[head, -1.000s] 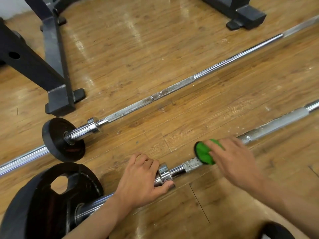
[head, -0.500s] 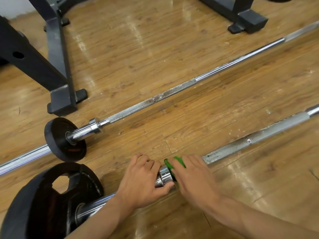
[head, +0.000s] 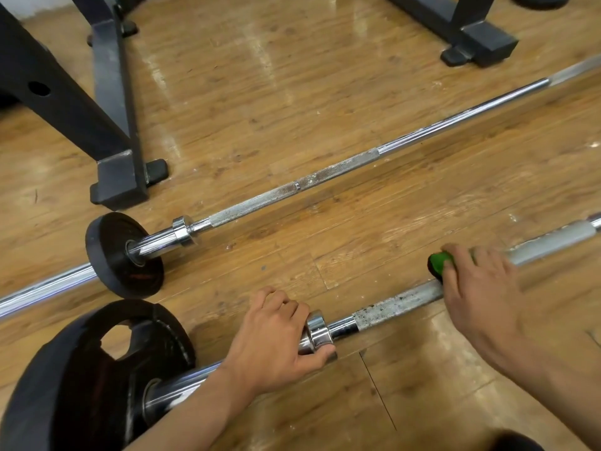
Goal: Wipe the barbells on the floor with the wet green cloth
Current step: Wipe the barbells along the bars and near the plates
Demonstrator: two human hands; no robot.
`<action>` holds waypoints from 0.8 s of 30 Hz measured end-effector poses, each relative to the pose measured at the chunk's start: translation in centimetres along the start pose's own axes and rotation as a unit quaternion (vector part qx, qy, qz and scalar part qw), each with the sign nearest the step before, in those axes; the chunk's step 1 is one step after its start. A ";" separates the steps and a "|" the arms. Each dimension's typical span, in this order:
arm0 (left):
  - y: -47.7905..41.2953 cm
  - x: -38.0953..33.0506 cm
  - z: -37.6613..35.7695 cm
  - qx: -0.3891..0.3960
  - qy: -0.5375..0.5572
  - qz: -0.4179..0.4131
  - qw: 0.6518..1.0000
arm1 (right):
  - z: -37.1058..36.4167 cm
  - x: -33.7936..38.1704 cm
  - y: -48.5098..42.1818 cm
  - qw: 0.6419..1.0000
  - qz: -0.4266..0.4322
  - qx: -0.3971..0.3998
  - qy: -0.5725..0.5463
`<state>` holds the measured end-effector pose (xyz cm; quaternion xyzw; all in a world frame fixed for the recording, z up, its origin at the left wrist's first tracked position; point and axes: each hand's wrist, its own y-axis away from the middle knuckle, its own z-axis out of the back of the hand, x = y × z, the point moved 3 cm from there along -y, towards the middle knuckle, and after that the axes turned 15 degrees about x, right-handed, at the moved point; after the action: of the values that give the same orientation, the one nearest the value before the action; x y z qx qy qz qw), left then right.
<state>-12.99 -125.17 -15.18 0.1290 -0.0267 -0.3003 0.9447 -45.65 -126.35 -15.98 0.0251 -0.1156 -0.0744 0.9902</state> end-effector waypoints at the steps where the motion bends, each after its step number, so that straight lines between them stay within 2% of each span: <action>1: 0.0 0.1 0.0 0.001 -0.002 0.000 1.000 | -0.4 1.8 0.4 1.000 0.007 0.005 -0.008; 8: -0.3 0.2 0.1 -0.003 -0.018 -0.006 1.000 | -3.9 13.2 5.6 0.973 0.220 0.045 -0.047; 11: -0.3 0.0 0.3 -0.012 -0.019 -0.010 1.000 | -3.7 11.8 5.1 0.951 0.306 0.043 0.003; 13: -0.3 -0.1 0.5 -0.015 -0.018 -0.008 1.000 | -3.0 8.8 4.0 0.942 0.333 0.027 0.017; 20: -0.2 0.0 0.5 -0.013 -0.020 -0.004 1.000 | 0.0 -3.3 -0.4 0.982 0.177 -0.035 0.058; 23: -0.2 0.0 0.4 -0.015 -0.016 -0.006 1.000 | -0.3 -1.7 -0.3 0.996 0.078 -0.032 0.014; 24: -0.2 0.0 0.4 -0.013 -0.018 -0.007 1.000 | -0.6 -0.1 0.1 0.997 0.069 -0.027 0.001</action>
<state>-13.14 -125.44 -14.81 0.1111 -0.0385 -0.3095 0.9436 -45.55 -126.18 -16.57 -0.0099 -0.1144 -0.0090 0.9933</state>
